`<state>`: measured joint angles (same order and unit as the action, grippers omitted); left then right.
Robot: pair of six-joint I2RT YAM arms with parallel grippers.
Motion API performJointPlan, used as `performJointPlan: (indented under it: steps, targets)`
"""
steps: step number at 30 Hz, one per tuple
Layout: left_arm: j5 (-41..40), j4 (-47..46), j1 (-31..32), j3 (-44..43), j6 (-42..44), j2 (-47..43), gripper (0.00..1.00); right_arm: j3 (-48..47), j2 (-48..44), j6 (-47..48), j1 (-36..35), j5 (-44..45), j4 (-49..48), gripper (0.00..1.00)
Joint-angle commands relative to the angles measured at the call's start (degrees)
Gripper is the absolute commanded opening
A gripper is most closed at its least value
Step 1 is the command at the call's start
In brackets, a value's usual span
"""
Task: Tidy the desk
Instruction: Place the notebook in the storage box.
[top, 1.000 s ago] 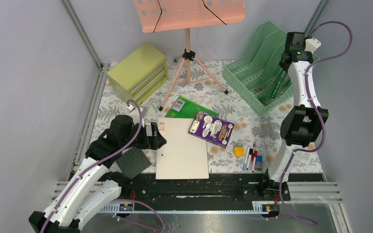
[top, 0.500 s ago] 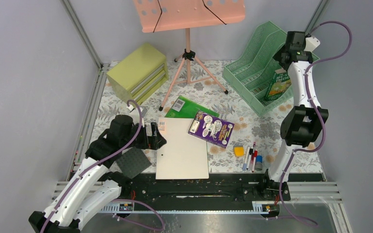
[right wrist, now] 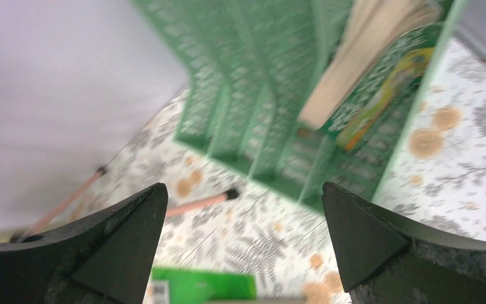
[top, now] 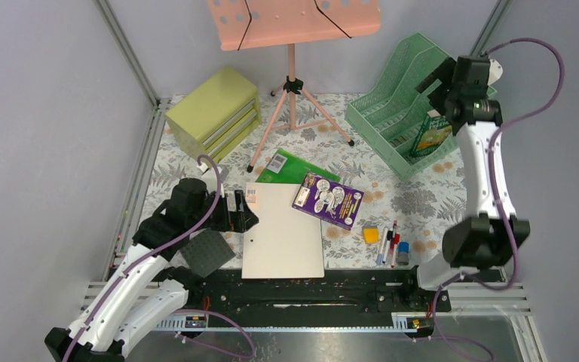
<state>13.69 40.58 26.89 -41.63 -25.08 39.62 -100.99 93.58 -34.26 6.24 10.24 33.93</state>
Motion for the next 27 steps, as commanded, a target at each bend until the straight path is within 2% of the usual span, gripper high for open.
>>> performJointPlan:
  steps: [1, 5, 8, 16, 20, 27]
  targets:
    - [1.12, -2.25, -0.3, -0.5, 0.12, 0.65, 0.99, 4.63, -12.18, -1.12, -6.73, -6.9, -5.87, 0.99]
    - [1.07, -2.25, -0.27, -0.39, 0.1, 0.87, 0.99, 4.72, -17.56, -0.67, -15.0, -8.72, -5.03, 0.99]
    - [0.87, -2.25, -0.26, -0.39, 0.03, 0.88, 0.99, 4.65, -20.76, -4.52, -18.15, -13.13, -4.97, 0.99]
    - [0.89, -2.12, 0.0, -0.34, 0.0, 1.93, 0.99, -1.75, -23.68, -11.33, -27.67, -16.57, 2.7, 0.99]
    - [0.17, -1.7, -0.04, -0.56, -0.31, 3.42, 0.99, -2.73, -25.33, -15.44, -31.14, -21.67, 0.64, 1.0]
    - [-0.81, -1.24, 0.59, -0.65, -0.59, 3.7, 0.99, -3.97, -28.27, -19.65, -36.69, -25.5, -5.95, 1.0]
